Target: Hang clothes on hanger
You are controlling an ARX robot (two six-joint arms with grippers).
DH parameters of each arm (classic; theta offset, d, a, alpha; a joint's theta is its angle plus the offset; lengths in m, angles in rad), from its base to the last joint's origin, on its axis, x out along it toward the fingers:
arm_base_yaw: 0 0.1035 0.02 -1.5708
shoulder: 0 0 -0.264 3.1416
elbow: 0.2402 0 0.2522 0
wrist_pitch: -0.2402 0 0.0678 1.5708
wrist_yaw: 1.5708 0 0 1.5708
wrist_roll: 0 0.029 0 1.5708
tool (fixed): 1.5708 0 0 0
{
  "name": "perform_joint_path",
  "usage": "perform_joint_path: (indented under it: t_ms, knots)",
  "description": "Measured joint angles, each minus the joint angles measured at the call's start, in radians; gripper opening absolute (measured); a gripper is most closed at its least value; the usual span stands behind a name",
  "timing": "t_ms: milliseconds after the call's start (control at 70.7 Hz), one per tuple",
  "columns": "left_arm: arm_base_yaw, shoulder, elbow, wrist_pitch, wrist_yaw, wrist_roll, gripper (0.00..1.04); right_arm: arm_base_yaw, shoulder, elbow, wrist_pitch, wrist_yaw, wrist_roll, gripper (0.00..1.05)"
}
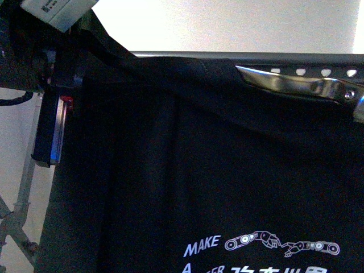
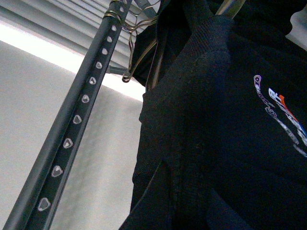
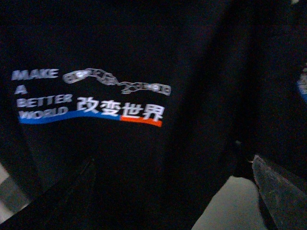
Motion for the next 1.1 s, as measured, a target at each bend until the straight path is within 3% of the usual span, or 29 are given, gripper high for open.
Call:
perform_joint_path:
  t_ms: [42, 85, 184, 255, 311, 651, 892, 1104]
  knots:
    - [-0.003, 0.000, 0.000, 0.000, 0.002, 0.000, 0.04, -0.123, 0.130, 0.065, 0.100, -0.159, -0.026, 0.97]
    - [-0.004, 0.000, 0.000, 0.000, 0.002, 0.000, 0.04, -0.189, 0.208, 0.112, 0.169, -0.228, -0.050, 0.97]
    - [0.001, 0.000, -0.001, 0.000, -0.001, 0.000, 0.04, -0.253, 0.403, 0.248, 0.332, -0.297, -0.140, 0.97]
    - [0.003, 0.000, -0.001, 0.000, -0.004, 0.000, 0.04, -0.206, 0.582, 0.391, 0.437, -0.273, -0.330, 0.97]
    - [0.003, 0.000, -0.001, 0.000, -0.003, 0.000, 0.04, -0.171, 0.647, 0.450, 0.436, -0.247, -0.432, 0.97]
    - [0.000, 0.000, -0.002, 0.000, -0.002, 0.000, 0.04, 0.016, 0.933, 0.760, 0.161, -0.257, -1.078, 0.97]
    - [0.000, 0.000, -0.002, 0.000, -0.002, 0.000, 0.04, 0.053, 1.071, 0.841, 0.102, -0.234, -1.228, 0.97]
    - [0.000, 0.000, -0.002, 0.000, -0.003, 0.000, 0.04, 0.094, 1.181, 0.940, 0.074, -0.207, -1.262, 0.97]
